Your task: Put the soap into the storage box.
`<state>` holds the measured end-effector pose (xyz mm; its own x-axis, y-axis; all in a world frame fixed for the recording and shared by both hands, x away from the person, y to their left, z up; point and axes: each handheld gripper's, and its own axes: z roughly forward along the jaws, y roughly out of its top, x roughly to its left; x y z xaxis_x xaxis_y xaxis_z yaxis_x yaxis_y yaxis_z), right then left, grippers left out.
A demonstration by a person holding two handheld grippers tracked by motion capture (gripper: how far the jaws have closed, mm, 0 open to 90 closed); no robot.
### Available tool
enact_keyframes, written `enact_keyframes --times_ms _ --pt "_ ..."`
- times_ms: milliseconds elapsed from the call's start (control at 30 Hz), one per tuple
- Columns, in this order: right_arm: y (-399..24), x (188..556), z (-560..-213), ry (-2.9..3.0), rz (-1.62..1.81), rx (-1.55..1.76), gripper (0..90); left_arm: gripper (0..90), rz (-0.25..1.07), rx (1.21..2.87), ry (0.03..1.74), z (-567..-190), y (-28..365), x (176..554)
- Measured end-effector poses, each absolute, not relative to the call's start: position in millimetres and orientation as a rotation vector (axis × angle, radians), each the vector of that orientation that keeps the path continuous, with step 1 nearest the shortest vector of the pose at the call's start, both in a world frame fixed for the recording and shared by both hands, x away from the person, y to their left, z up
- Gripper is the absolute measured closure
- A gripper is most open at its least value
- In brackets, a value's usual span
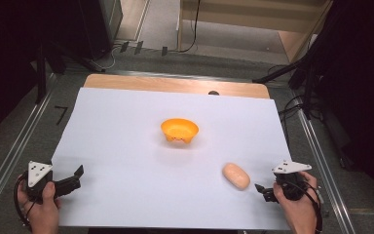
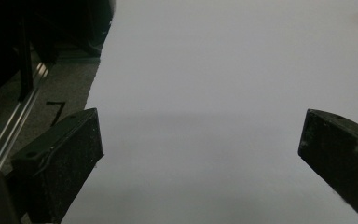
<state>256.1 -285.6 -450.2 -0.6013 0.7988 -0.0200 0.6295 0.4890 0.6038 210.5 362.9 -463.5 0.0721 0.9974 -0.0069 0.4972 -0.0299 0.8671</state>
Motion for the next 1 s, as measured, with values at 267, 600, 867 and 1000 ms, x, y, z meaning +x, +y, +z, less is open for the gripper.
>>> enact_keyframes --times_ms 267,600,867,1000 --pt "-267 270 -442 2.573 0.666 1.189 14.3 0.0 0.871 1.627 1.512 -463 363 210" --pt "-253 277 -437 2.644 0.553 1.177 14.3 0.0 0.869 1.624 1.515 -464 363 211" --pt "-233 282 -436 2.693 0.516 1.158 13.8 0.0 0.869 1.636 1.513 -463 363 211" --pt "-223 288 -438 2.703 0.505 1.180 13.5 0.0 0.868 1.634 1.514 -463 363 211"
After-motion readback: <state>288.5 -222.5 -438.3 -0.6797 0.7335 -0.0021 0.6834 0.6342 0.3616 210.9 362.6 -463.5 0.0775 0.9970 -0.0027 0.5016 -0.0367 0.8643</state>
